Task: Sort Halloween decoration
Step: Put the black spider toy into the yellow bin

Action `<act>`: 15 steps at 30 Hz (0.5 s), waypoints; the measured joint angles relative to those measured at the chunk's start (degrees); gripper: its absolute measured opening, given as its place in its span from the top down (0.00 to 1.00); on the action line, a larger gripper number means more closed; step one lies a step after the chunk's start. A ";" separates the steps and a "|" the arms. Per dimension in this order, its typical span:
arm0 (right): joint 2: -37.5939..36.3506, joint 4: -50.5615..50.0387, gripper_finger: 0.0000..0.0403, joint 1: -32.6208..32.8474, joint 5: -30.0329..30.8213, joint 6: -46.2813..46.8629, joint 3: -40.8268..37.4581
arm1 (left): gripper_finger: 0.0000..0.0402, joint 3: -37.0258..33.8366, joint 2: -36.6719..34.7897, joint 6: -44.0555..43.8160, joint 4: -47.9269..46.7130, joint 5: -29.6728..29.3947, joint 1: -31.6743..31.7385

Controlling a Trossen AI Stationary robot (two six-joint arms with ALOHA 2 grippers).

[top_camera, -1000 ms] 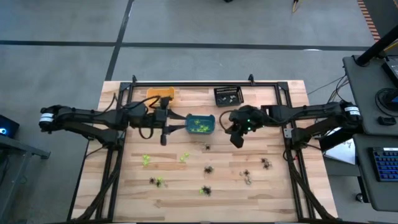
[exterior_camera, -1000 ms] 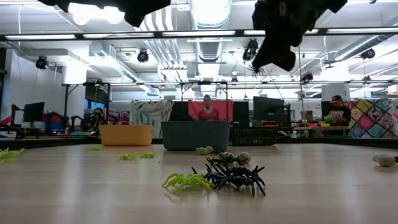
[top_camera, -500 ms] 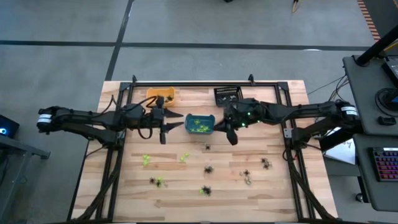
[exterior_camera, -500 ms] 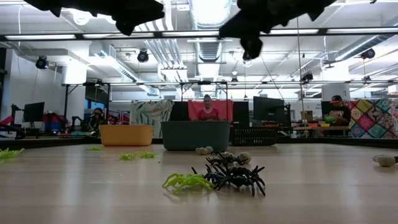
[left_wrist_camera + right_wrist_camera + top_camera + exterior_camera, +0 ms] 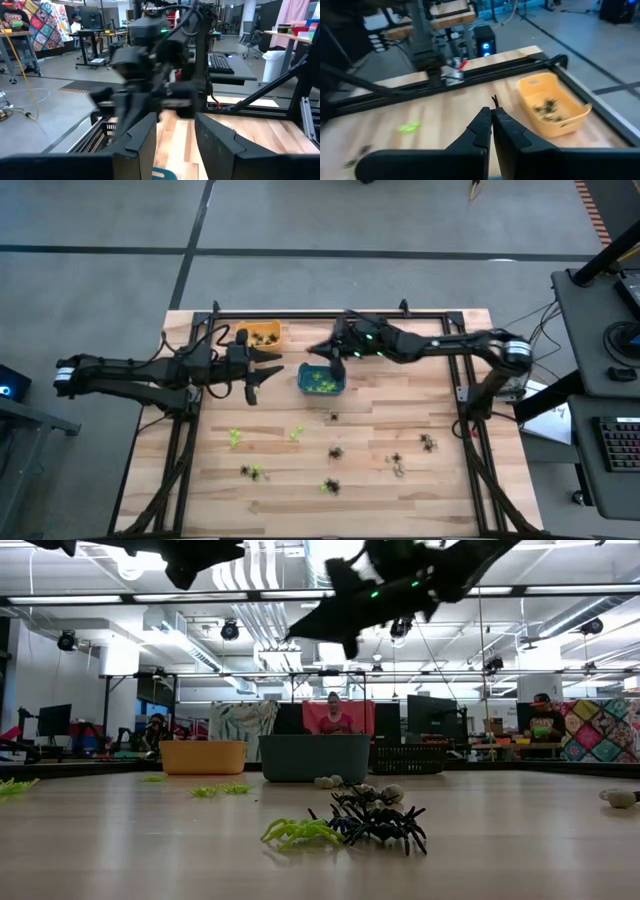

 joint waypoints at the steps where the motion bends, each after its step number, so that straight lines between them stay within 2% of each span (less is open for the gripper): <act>1: 2.10 -0.03 0.98 -0.60 -0.02 -0.61 1.87 | 0.71 -0.21 -0.18 -0.24 -0.06 -0.01 0.00; 9: 17.87 -0.09 0.98 -3.57 -0.04 -4.24 19.57 | 0.71 -0.90 -0.77 -2.31 -1.17 0.00 -0.06; 15: 27.35 -0.49 0.98 -4.35 -2.60 -4.19 32.12 | 0.71 -1.15 -0.96 -3.39 -2.25 0.00 -0.46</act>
